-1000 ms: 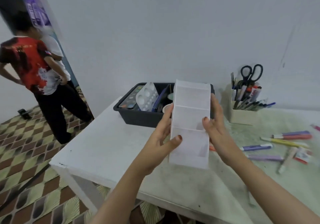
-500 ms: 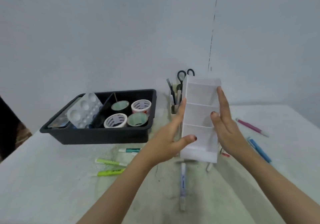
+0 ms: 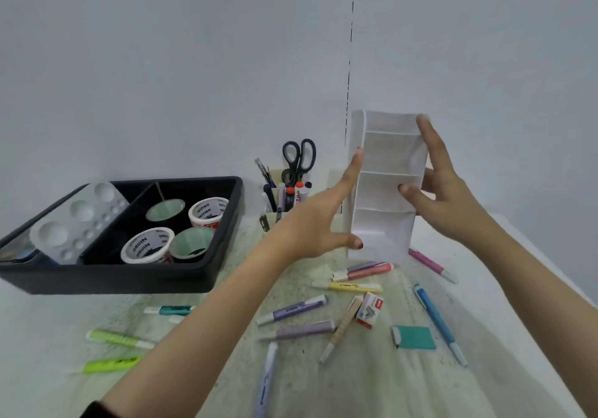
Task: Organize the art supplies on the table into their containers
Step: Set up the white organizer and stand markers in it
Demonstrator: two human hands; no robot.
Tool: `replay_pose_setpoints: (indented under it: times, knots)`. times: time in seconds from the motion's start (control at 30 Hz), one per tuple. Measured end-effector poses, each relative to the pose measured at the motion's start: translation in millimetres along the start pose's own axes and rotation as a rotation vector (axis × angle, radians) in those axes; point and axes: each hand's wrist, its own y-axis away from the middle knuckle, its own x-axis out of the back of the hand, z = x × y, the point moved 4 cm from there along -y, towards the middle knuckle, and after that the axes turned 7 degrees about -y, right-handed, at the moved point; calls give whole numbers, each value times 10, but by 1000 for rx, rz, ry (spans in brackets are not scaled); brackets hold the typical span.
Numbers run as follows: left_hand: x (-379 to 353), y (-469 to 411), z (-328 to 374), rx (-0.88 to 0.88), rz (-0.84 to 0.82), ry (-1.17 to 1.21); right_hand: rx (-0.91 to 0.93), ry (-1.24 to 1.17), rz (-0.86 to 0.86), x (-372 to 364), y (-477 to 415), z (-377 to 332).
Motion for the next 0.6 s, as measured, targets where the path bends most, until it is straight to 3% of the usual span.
replay_pose_setpoints:
  times: [0.2, 0.6]
  knots:
    - [-42, -365, -123, 26, 134, -442, -29, 15, 5, 34, -247, 307]
    - [-201, -599, -515, 158, 50, -470, -60, 16, -21, -244, -322, 887]
